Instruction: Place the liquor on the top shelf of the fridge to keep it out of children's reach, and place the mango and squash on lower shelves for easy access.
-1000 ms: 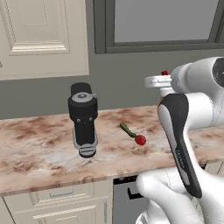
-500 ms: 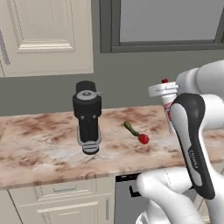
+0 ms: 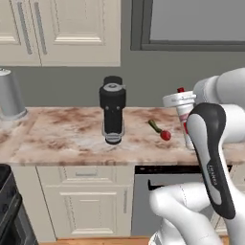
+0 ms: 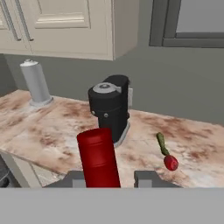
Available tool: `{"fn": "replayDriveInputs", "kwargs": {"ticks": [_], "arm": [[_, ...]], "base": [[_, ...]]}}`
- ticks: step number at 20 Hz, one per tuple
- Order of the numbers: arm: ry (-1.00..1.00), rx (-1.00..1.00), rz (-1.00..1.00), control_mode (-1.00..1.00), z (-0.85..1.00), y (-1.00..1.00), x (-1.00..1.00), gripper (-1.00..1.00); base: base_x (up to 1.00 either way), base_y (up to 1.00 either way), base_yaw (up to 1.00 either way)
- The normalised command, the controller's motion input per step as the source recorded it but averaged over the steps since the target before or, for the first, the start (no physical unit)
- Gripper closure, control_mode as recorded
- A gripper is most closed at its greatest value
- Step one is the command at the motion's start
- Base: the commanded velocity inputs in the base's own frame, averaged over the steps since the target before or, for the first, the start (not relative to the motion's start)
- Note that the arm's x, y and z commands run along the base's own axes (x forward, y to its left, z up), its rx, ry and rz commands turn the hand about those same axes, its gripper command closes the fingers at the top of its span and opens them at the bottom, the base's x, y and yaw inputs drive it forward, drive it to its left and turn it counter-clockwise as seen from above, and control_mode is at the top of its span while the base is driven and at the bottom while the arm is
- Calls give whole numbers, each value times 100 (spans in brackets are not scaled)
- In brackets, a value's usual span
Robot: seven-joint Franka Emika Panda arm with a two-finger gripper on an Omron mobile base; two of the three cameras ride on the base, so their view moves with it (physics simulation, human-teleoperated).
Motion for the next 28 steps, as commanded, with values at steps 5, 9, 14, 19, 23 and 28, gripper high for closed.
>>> {"fn": "replayDriveInputs", "kwargs": {"ticks": [5, 9, 14, 19, 23, 28], "arm": [[0, 0, 0, 100, 0, 0, 0, 100], [0, 0, 0, 100, 0, 0, 0, 100], [0, 0, 0, 100, 0, 0, 0, 100], [0, 0, 0, 100, 0, 0, 0, 100], [0, 0, 0, 100, 0, 0, 0, 100], [0, 0, 0, 100, 0, 0, 0, 100]], "base": [[-22, 0, 42], [0, 0, 56], [0, 0, 69], [0, 0, 78], [0, 0, 78], [0, -5, 69]]}}
